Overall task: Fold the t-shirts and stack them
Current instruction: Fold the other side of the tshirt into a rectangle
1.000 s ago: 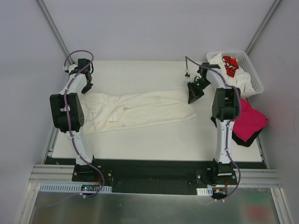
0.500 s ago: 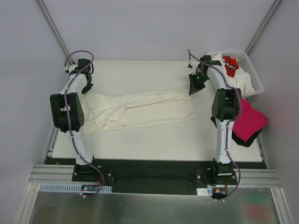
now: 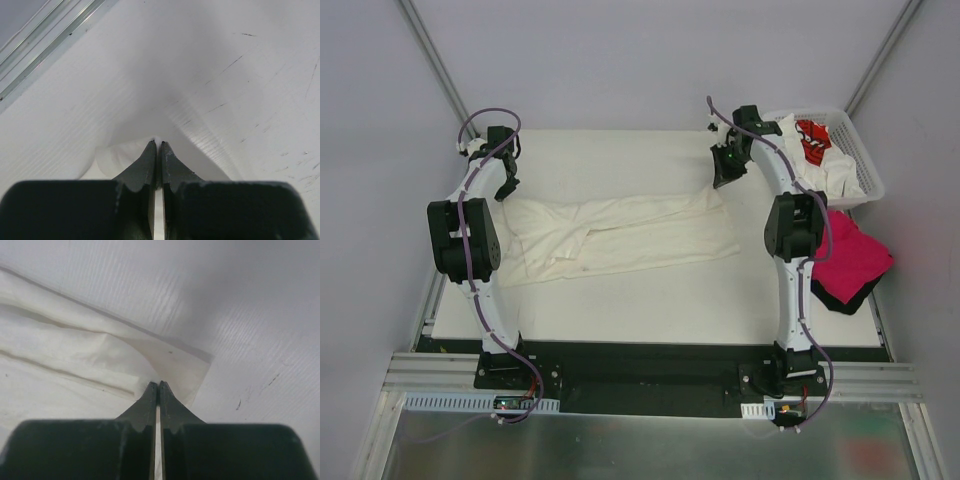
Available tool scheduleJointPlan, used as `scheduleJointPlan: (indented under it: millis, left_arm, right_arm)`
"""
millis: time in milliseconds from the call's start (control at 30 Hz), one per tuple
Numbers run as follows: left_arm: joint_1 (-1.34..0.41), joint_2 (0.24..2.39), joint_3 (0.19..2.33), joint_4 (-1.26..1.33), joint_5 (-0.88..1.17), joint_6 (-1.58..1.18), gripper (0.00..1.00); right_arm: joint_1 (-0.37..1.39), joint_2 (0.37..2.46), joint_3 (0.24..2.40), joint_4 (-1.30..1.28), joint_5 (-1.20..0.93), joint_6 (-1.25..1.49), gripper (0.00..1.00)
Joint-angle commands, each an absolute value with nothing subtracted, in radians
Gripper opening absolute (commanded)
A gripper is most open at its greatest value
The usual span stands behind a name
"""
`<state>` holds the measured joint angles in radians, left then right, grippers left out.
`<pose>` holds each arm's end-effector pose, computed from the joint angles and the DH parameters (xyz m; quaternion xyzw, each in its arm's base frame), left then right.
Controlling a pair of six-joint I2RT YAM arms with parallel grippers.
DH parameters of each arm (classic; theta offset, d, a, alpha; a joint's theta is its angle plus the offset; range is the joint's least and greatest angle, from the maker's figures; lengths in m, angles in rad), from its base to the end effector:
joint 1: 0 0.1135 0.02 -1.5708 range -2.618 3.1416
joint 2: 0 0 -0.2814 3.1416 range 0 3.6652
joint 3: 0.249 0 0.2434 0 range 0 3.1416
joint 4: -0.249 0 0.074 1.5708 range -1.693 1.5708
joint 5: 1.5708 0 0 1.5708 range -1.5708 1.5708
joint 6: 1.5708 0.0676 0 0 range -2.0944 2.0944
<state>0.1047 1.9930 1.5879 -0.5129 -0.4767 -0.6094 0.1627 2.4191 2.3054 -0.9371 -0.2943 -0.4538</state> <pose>0.4514 0.0786 0.2259 -0.3926 0.8359 0.1388 0.3575 0.5309 0.1070 0.2120 -0.3259 0.8995 0.1033 0.2722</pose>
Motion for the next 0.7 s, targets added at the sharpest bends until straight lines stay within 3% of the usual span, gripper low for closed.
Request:
scheduleJointPlan:
  millis: [0, 267, 433, 667]
  left_arm:
    - [0.101, 1.983, 1.589, -0.506, -0.482, -0.604, 0.00]
    - [0.101, 1.974, 1.582, -0.506, -0.486, -0.601, 0.00]
    - [0.101, 1.968, 1.575, -0.506, -0.488, -0.598, 0.00]
    - [0.101, 1.963, 1.575, -0.506, -0.508, -0.589, 0.00]
  right_arm:
    - [0.179, 2.323, 2.287, -0.893, -0.259, -0.454, 0.01]
    - [0.175, 2.290, 2.260, -0.867, -0.153, -0.465, 0.01]
    - [0.167, 2.261, 2.241, -0.856, -0.196, -0.442, 0.01]
    - [0.169, 2.134, 2.024, -0.818, -0.250, -0.431, 0.03]
